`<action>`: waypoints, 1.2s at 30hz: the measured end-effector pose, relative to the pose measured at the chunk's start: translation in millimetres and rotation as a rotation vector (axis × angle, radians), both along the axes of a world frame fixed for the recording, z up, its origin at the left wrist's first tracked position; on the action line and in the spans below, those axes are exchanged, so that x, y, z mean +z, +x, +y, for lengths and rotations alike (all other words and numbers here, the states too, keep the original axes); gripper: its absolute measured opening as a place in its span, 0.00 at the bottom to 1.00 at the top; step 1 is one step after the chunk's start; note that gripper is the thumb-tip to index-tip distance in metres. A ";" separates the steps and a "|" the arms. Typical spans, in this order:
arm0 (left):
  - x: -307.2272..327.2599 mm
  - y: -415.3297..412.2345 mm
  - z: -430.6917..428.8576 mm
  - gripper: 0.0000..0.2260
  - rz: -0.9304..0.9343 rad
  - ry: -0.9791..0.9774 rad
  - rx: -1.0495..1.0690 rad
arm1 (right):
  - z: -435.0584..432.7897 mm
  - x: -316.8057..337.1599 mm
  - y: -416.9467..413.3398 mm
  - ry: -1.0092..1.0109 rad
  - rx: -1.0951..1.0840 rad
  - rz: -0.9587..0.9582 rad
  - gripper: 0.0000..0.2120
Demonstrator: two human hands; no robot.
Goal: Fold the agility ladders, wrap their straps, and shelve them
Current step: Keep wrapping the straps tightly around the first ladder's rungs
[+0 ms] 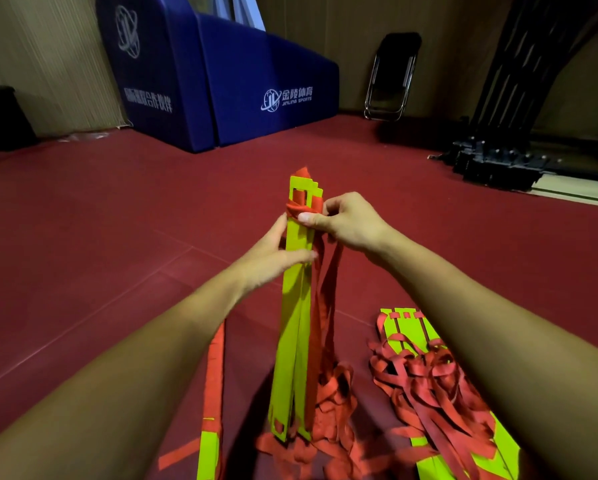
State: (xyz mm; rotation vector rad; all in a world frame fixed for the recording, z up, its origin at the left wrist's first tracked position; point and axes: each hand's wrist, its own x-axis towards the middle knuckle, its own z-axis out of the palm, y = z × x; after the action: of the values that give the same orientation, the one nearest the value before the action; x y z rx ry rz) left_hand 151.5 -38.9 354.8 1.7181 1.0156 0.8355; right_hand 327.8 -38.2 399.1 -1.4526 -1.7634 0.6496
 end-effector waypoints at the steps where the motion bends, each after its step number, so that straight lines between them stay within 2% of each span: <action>1: -3.8 0.5 0.1 0.34 0.072 0.051 0.050 | -0.1 -0.7 -2.6 0.016 -0.050 -0.038 0.28; 4: -7.4 4.2 -3.2 0.31 0.226 0.158 0.217 | -2.7 -2.2 -10.9 0.043 -0.142 -0.129 0.26; 9: -8.4 14.5 -6.3 0.19 0.348 0.191 0.277 | -3.7 -3.6 -17.8 0.040 -0.188 -0.185 0.26; 12: -7.4 16.2 -6.2 0.04 0.349 0.220 0.308 | -4.0 3.6 -16.2 -0.007 -0.047 -0.166 0.16; 13: -7.7 15.1 -4.9 0.02 0.333 0.212 0.300 | -5.9 7.5 -14.3 -0.031 0.013 -0.153 0.12; 16: -7.6 10.2 -1.6 0.02 0.250 0.161 0.241 | -12.3 15.7 -6.3 -0.084 0.159 -0.052 0.06; 18: -7.5 8.4 0.4 0.13 0.110 0.091 0.183 | -13.9 17.2 -0.7 -0.107 0.204 -0.003 0.06; 20: -4.0 10.2 1.0 0.16 -0.002 0.037 0.161 | -10.6 16.8 1.3 -0.081 0.157 -0.015 0.06; 24: 2.8 13.2 0.2 0.19 -0.088 0.048 0.150 | 1.0 9.4 4.7 0.042 -0.059 -0.173 0.11; 27: 7.4 12.0 -2.3 0.18 -0.116 0.019 0.148 | 0.5 7.7 6.1 0.034 0.016 -0.139 0.12; 29: 10.0 11.6 -2.1 0.16 -0.111 0.004 0.179 | -3.0 9.2 3.9 0.059 0.018 -0.165 0.18; 31: 10.1 11.4 -2.1 0.18 -0.065 0.010 0.207 | -6.3 9.8 -0.3 0.118 -0.025 -0.216 0.19; 36: 2.0 9.9 -7.8 0.27 0.261 0.179 0.314 | -12.2 6.3 -11.9 0.170 -0.061 -0.286 0.21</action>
State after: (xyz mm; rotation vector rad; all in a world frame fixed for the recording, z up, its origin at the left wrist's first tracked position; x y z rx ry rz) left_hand 161.4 -46.7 356.9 1.8809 1.4516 0.9390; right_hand 315.9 -50.4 405.4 -1.5314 -1.9291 0.2619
